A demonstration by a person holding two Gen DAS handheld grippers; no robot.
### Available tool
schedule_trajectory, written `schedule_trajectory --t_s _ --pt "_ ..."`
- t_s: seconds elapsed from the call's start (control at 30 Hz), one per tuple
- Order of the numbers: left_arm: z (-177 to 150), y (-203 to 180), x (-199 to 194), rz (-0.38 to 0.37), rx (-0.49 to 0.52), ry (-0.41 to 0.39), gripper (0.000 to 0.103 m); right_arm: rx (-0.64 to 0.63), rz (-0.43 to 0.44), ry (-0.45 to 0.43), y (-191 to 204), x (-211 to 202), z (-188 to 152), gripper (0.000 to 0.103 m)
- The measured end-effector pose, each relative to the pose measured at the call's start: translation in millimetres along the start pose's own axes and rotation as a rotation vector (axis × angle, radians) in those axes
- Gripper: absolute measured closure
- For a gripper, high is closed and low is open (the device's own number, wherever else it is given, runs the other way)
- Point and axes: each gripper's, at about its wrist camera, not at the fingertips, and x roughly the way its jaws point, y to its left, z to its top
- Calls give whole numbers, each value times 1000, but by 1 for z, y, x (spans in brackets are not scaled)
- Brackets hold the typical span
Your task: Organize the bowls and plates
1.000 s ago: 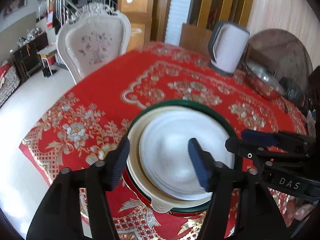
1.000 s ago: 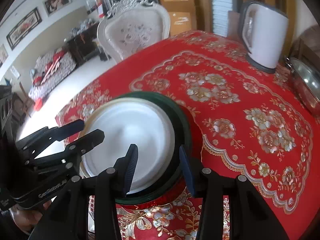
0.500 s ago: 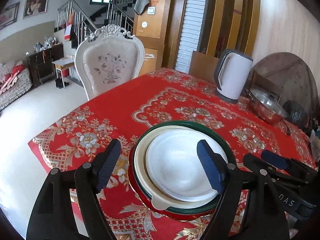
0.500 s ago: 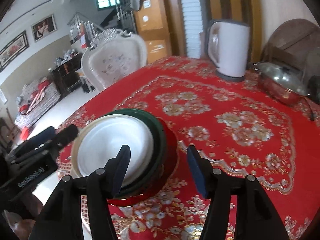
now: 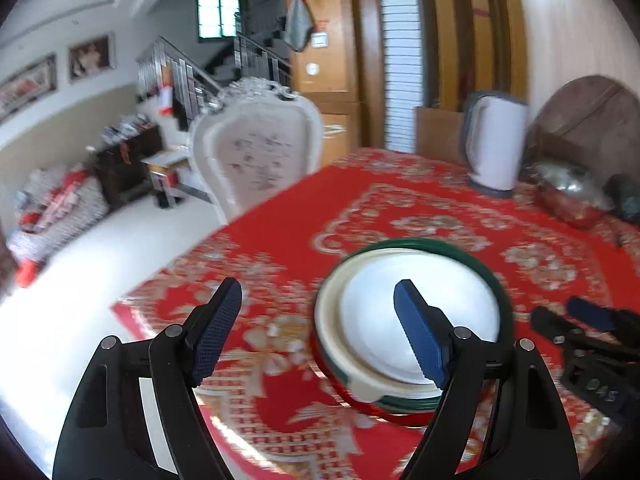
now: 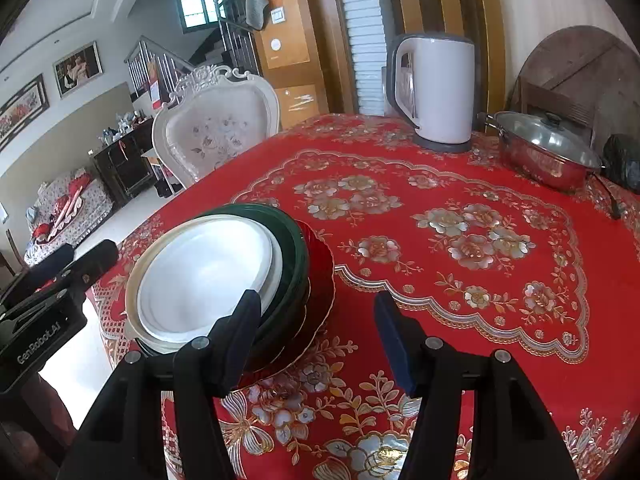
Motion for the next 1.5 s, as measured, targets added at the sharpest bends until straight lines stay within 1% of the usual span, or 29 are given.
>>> schedule_trajectory --t_s 0.07,0.2,0.37,0.5,0.77,1.0,1.5 --pt "-1 1 0 -8 1 11 23 -7 1 -7 1 -2 0 44" --pt "-1 2 1 -79 -2 29 23 -15 8 -6 3 -4 0 44" --pt "2 -1 -1 -149 -6 13 23 -20 13 -10 6 -4 0 44" --pt "4 -4 3 -170 -3 33 23 -18 13 -13 7 -1 0 44" --pt "3 -1 6 -145 -12 26 23 -24 16 -19 17 13 -2 41" --pt "1 1 6 -148 -9 27 23 -45 14 -20 27 18 -3 41" --pt "1 3 4 -198 -9 16 23 -51 11 -20 31 18 -4 41"
